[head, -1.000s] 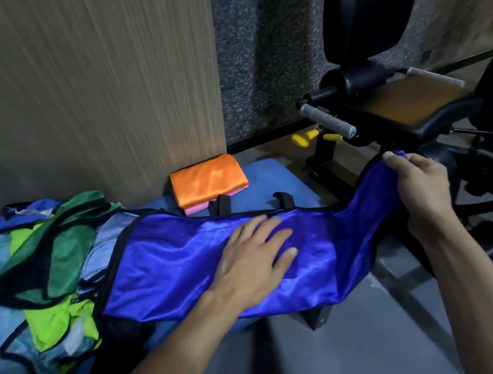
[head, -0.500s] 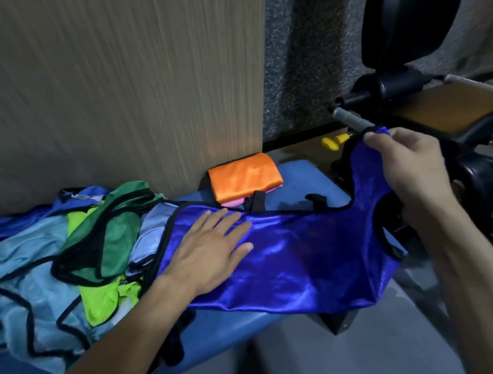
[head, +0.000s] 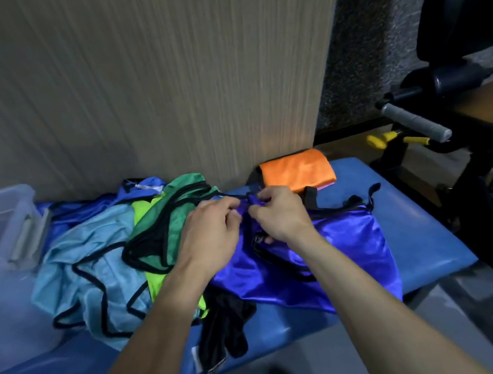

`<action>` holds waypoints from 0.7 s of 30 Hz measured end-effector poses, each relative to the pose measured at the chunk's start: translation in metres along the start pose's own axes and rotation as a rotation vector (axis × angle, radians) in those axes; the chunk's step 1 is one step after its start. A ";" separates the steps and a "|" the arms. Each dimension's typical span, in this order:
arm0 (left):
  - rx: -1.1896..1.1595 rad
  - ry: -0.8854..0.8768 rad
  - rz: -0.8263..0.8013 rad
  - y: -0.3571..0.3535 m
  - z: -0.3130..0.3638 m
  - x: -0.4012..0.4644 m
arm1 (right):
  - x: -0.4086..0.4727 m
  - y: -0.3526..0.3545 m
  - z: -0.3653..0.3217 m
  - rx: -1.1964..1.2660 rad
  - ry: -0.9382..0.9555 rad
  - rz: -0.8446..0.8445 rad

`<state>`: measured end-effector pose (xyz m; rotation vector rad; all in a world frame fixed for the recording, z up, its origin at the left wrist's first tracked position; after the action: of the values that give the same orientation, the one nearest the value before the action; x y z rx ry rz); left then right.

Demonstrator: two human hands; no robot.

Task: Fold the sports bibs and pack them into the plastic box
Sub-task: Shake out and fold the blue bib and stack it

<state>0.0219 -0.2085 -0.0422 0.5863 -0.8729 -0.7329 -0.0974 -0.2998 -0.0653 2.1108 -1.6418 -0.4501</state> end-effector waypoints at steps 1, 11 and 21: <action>-0.010 0.040 -0.008 0.000 -0.006 0.000 | -0.001 -0.007 0.000 -0.004 -0.003 -0.016; -0.120 0.255 0.059 0.001 -0.017 0.011 | 0.003 -0.022 -0.007 0.072 0.032 0.023; 0.346 0.168 -0.104 -0.013 -0.003 0.011 | -0.003 -0.001 0.019 0.340 -0.115 -0.283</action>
<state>0.0257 -0.2246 -0.0477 0.9928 -0.8219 -0.6190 -0.1067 -0.2990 -0.0820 2.6332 -1.5752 -0.4071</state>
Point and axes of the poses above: each hand's wrist, its own x-axis towards the middle knuckle, its own y-axis out of the back of the hand, z = x × y, the point moved 8 cm from there along x, towards the middle knuckle, and after that the axes turned 11 degrees about z, right-handed, at the moved point
